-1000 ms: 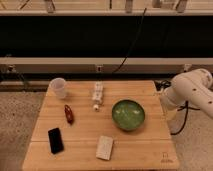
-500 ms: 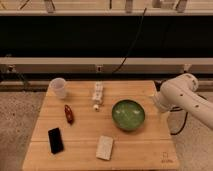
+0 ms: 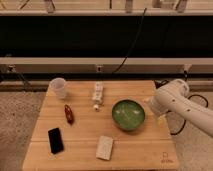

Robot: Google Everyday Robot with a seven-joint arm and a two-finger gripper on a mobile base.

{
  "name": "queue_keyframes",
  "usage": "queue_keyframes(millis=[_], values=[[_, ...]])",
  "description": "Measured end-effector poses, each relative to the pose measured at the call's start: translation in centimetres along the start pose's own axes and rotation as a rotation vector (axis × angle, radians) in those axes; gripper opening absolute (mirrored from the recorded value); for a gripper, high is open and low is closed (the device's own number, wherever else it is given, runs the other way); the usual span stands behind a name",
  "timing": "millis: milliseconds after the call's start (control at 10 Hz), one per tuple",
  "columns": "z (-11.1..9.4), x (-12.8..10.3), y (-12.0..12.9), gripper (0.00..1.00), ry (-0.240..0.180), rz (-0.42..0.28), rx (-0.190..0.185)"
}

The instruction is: Pick up the ceramic bowl

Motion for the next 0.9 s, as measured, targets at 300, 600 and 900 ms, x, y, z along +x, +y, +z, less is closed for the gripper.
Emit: queue_keyframes(millis=[300, 600, 900], values=[[2.0, -1.1, 0.3, 0.8, -0.017, -0.051, -0.011], [2.5, -1.7, 0.3, 0.8, -0.032, -0.087, -0.021], [4.0, -2.6, 0.4, 0.8, -0.063, -0.117, -0.038]])
